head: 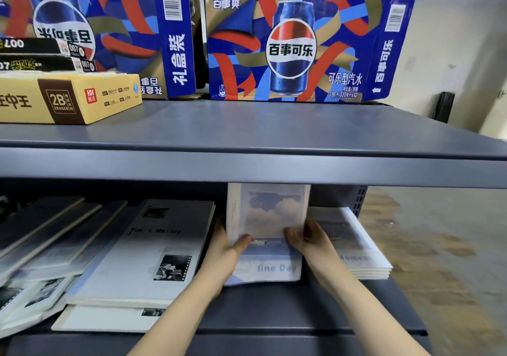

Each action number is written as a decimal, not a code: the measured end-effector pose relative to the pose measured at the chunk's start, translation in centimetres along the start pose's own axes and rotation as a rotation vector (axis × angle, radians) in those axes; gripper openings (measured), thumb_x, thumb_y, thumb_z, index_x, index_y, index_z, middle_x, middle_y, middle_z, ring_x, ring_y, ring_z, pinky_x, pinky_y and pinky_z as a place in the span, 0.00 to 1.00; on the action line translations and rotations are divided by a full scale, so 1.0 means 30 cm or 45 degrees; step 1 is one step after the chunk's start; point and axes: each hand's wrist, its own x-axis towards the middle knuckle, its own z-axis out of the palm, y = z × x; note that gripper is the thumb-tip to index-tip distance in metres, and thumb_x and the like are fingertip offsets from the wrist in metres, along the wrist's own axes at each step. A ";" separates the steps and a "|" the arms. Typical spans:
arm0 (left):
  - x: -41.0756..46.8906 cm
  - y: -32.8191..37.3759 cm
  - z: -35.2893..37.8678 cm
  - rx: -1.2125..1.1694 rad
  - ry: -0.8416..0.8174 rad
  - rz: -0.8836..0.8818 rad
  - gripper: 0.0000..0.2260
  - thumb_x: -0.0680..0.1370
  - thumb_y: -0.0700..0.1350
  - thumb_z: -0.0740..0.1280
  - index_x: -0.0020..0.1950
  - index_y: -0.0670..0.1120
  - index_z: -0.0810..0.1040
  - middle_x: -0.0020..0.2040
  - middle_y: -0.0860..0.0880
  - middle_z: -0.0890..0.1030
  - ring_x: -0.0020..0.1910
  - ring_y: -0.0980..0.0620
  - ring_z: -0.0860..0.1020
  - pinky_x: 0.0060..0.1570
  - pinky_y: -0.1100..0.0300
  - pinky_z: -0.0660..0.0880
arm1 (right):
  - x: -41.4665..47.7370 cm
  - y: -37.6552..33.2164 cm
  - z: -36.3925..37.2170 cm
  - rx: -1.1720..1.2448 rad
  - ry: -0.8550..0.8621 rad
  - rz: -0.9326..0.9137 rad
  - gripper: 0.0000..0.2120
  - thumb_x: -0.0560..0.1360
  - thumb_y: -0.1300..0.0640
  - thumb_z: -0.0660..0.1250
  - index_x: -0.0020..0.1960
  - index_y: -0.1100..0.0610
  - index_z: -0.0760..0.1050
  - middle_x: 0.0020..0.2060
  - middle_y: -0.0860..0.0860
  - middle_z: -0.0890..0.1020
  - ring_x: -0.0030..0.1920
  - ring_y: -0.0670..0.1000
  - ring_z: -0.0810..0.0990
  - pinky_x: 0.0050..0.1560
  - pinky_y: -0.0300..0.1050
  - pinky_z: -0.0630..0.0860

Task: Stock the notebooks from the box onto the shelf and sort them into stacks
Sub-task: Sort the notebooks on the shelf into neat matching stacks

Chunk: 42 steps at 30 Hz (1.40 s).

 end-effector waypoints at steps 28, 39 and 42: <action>0.030 -0.123 0.031 0.173 -0.046 -0.290 0.10 0.76 0.42 0.69 0.56 0.42 0.76 0.53 0.44 0.81 0.52 0.49 0.79 0.49 0.61 0.73 | -0.046 0.113 0.047 -0.277 0.031 0.033 0.14 0.77 0.50 0.63 0.51 0.61 0.69 0.40 0.49 0.77 0.44 0.50 0.77 0.38 0.35 0.68; 0.081 -0.120 0.099 0.133 -0.010 -0.513 0.11 0.78 0.48 0.66 0.53 0.42 0.70 0.51 0.44 0.77 0.52 0.46 0.76 0.48 0.60 0.72 | 0.001 0.134 0.017 -0.527 0.052 0.138 0.15 0.77 0.51 0.62 0.37 0.58 0.64 0.29 0.49 0.70 0.33 0.51 0.71 0.26 0.33 0.62; 0.105 -0.142 0.115 0.112 0.021 -0.545 0.13 0.78 0.49 0.66 0.54 0.41 0.70 0.55 0.41 0.77 0.54 0.44 0.77 0.51 0.57 0.73 | 0.003 0.114 0.003 -0.520 -0.023 0.153 0.12 0.75 0.51 0.64 0.45 0.60 0.68 0.36 0.51 0.74 0.39 0.51 0.73 0.33 0.40 0.66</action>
